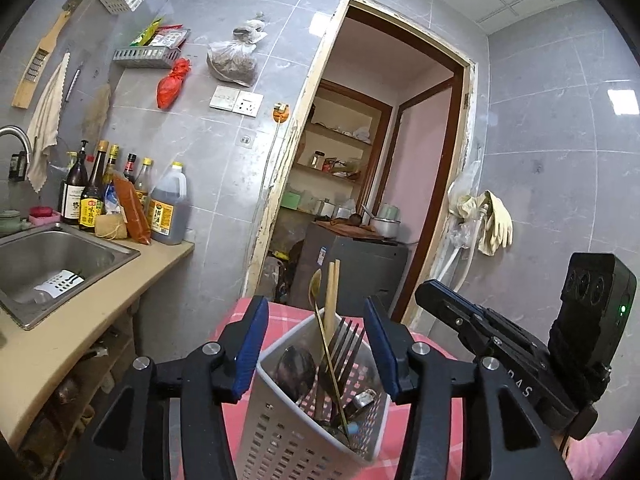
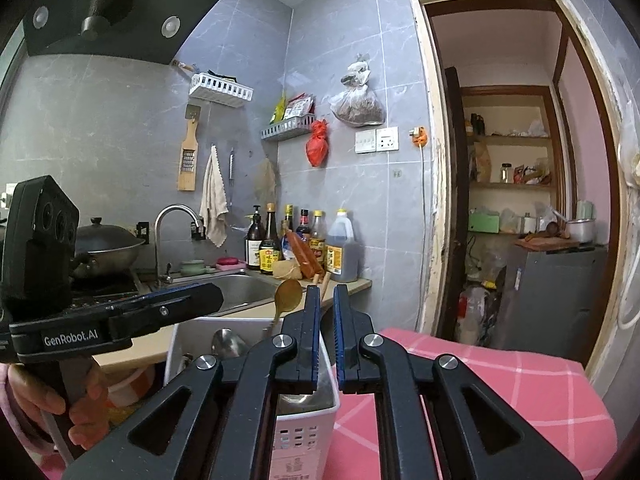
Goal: Organize utensils
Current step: 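Lower both spoons into the basket and open both grippers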
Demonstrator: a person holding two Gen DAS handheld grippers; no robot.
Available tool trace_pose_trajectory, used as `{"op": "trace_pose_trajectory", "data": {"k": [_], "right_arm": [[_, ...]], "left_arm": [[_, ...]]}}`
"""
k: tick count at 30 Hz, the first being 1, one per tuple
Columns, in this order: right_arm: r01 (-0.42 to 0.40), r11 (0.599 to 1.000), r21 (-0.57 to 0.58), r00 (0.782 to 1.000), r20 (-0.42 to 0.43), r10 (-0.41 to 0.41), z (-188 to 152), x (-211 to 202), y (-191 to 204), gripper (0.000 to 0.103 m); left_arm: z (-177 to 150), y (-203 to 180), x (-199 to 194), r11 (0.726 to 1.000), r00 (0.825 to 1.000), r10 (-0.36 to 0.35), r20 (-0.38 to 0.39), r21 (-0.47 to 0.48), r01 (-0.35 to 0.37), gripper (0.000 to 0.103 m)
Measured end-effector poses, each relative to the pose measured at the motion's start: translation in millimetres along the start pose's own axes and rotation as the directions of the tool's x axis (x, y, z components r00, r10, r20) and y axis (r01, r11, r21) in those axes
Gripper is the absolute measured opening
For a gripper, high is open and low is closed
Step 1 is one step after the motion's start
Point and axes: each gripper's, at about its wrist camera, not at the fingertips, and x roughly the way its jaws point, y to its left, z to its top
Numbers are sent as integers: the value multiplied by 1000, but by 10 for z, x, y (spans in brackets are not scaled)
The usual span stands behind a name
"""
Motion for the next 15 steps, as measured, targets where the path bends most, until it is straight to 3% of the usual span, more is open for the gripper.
{"op": "trace_pose_trajectory", "data": {"k": [4, 5, 6, 8, 11, 15], "right_arm": [[6, 1000, 16, 1000, 2, -6, -9, -42, -1, 8], [11, 1000, 22, 1000, 5, -11, -10, -73, -5, 17], [16, 1000, 27, 1000, 9, -17, -1, -102, -7, 33], [37, 999, 40, 999, 24, -38, 0, -191, -20, 51], [83, 995, 46, 996, 23, -85, -13, -349, -29, 52], [137, 988, 69, 991, 0, -137, 1, -547, -72, 64]], "left_arm": [[-17, -8, -55, 1000, 1000, 9, 1, 0, -9, 56], [-20, -10, -67, 1000, 1000, 11, 3, 1, -11, 57], [-26, -18, -88, 1000, 1000, 12, 6, 2, -12, 60], [-33, -38, -121, 1000, 1000, 17, 8, 4, -17, 66], [-46, -81, -181, 999, 1000, 30, 6, 12, -30, 76], [-66, -178, -297, 998, 999, 51, -2, 37, -50, 91]]}}
